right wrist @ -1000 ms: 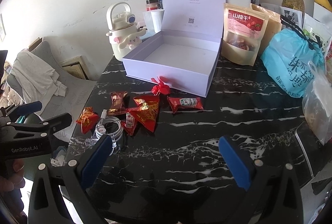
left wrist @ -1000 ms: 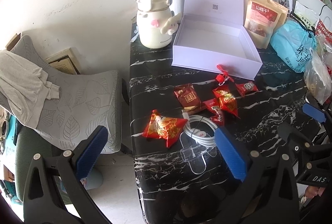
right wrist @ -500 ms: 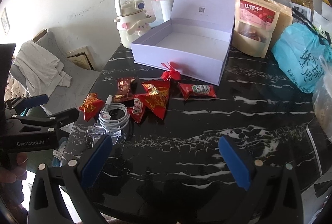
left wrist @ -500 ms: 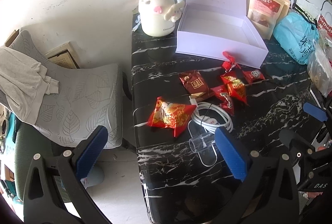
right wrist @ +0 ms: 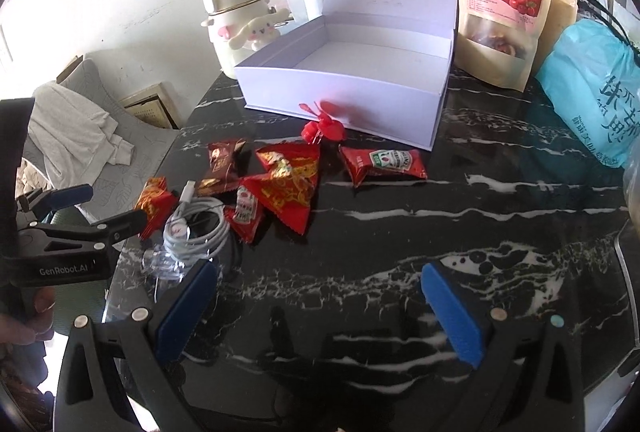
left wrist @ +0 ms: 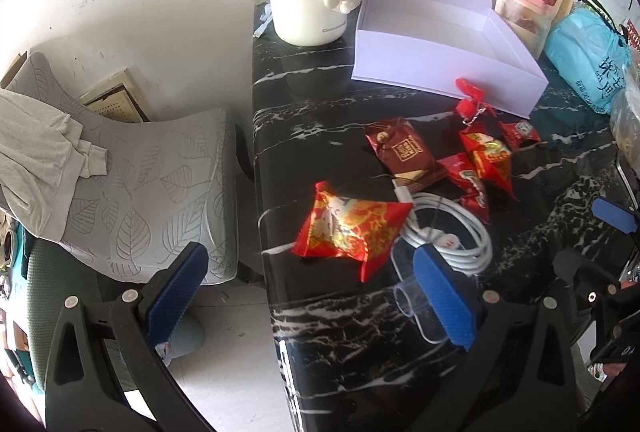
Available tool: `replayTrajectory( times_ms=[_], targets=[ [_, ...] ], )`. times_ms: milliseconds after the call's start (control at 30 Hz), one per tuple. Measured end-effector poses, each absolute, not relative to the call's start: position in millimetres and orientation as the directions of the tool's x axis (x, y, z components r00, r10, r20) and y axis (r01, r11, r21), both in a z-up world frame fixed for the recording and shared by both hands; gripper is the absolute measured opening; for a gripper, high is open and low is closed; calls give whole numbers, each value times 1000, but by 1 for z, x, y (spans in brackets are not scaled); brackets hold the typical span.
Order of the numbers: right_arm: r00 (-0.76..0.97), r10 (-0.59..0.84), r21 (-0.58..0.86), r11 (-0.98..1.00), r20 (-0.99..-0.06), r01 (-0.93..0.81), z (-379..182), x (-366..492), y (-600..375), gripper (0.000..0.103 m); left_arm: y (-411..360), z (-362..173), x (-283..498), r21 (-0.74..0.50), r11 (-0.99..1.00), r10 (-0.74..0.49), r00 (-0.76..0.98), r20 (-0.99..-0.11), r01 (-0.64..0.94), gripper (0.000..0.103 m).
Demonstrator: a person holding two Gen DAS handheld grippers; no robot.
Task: Organize objects
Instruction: 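Move both grippers toward the red-and-gold wrapped candies on the table, then close the left gripper on one wrapped candy while the right gripper grasps another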
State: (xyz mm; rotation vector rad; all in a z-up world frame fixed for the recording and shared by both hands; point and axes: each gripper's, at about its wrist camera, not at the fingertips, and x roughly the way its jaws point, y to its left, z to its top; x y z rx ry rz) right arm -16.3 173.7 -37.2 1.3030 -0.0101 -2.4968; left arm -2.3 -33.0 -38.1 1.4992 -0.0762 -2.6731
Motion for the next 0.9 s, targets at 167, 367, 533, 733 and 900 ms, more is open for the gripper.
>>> replayTrajectory(
  times_ms=[167,367,533,733,900],
  targets=[
    [-525,-295,165,-946,-798,281,-40,-27,173,102,-37,-45,-12,100,-994,-108,-503,-858,43,103],
    [-513,-314,174,-937,-799,302,-42,-41,167,95,-37,-52,-20,97,-995,-93,-490,-867,16,102],
    [-484,-339,202,-928,-807,314,-49,-56,162,89,-36,-58,-29,100,-995,-92,-473,-876,9,102],
    [-456,-368,235,-917,-810,323,-55,-72,155,85,-39,-68,-38,66,-998,-61,-443,-895,5,97],
    [-438,-401,277,-906,-804,321,-58,-86,150,77,-42,-74,-43,16,-1000,-18,-428,-904,8,87]
  ],
)
